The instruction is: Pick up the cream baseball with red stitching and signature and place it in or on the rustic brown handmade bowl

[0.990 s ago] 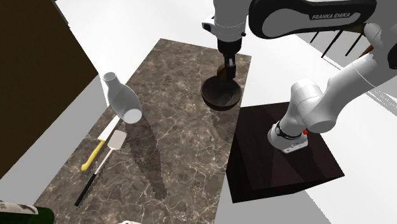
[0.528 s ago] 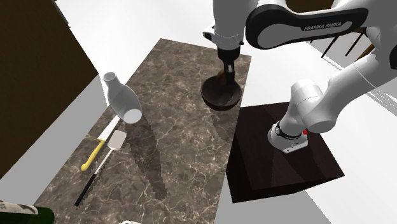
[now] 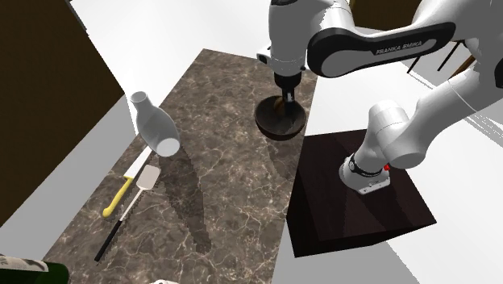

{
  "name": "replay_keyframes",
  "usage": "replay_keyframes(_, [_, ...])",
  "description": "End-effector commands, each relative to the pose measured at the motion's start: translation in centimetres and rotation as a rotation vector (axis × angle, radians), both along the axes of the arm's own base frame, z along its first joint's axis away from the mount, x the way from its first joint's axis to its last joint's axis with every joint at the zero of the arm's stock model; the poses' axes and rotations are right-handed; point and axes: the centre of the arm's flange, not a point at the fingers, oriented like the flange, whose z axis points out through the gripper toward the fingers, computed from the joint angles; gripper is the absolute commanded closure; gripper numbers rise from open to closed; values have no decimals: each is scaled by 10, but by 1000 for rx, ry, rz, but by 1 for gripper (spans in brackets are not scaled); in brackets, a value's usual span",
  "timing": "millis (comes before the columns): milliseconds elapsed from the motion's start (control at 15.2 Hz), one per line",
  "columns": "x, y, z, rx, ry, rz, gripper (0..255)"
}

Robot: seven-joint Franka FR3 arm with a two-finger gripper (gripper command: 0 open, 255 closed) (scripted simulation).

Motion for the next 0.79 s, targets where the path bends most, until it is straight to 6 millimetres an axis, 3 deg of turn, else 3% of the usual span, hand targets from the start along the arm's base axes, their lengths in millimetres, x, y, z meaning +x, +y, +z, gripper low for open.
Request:
replay_keyframes(0, [-1, 0, -1, 0, -1, 0, 255])
replay_keyframes(330, [-1, 0, -1, 0, -1, 0, 255])
replay_keyframes(396, [-1, 0, -1, 0, -1, 0, 0])
replay_keyframes(726, [-1, 0, -1, 0, -1, 0, 0])
